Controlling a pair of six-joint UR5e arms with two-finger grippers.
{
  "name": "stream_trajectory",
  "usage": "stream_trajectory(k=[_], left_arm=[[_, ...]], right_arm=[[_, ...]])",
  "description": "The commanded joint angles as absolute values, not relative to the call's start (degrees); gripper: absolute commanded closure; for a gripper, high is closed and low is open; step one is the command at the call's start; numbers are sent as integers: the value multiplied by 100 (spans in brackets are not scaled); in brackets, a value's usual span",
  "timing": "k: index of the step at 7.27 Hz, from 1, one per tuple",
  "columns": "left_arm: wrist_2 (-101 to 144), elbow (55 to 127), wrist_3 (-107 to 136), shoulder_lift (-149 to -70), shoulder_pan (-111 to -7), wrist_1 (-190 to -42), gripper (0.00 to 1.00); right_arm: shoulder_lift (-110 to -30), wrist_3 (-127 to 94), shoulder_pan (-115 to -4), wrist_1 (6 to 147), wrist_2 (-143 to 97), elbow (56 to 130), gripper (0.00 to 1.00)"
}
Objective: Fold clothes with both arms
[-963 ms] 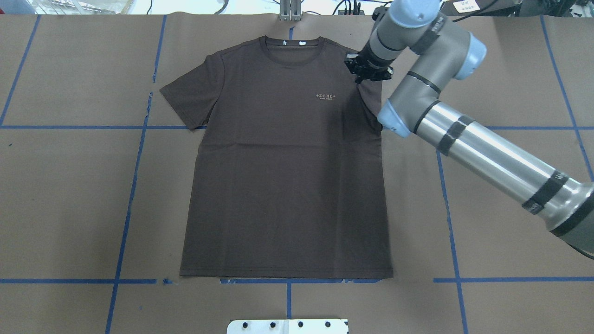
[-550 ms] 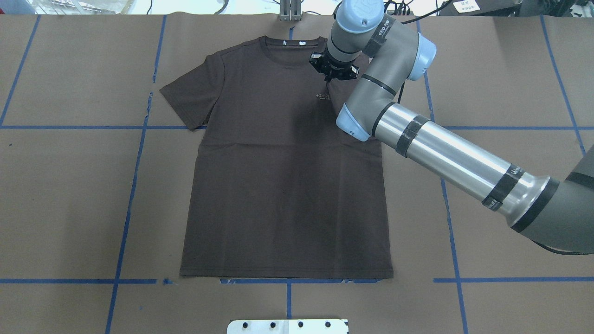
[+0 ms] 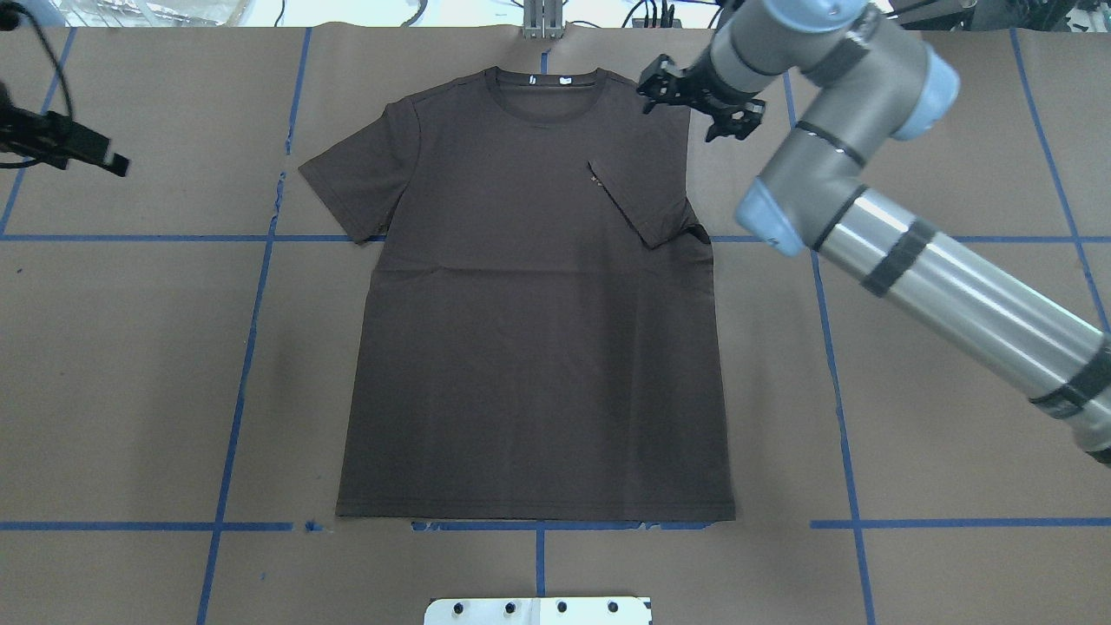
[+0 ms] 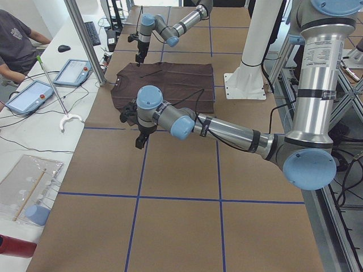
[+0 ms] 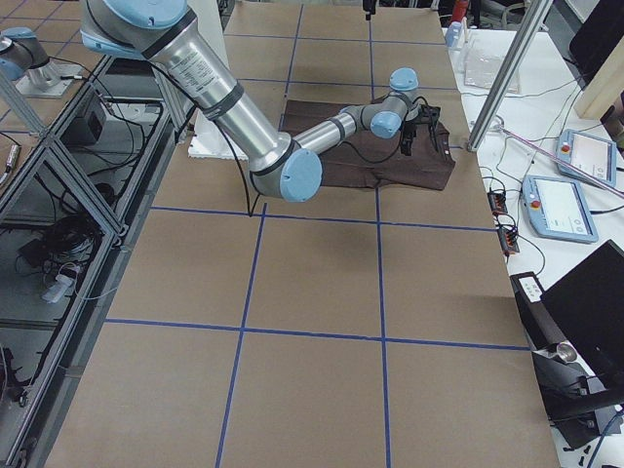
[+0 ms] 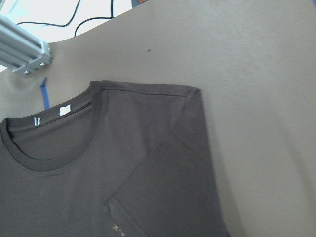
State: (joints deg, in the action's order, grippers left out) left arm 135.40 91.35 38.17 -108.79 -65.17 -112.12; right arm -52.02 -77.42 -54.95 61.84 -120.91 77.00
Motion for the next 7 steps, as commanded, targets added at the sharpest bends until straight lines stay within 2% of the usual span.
stream_trajectory(k=[1, 3, 4, 7], left_arm=[[13186, 7462, 5033, -12291, -5890, -11572, 9], [12510, 6333, 5901, -12672, -5723, -12590, 18], [12202, 5980, 5976, -12865, -5626, -12734, 19], [11735, 5643, 6003, -13034, -5398, -12858, 25]], right_arm=[[-6026, -7028, -6212, 6152, -12682, 8086, 0], [-6240, -6637, -6346, 6109, -12937, 8112, 0], [-6275, -6636, -6346, 6100, -12946, 8191, 0], [-6389, -6645, -6337, 6108, -12920, 8323, 0]])
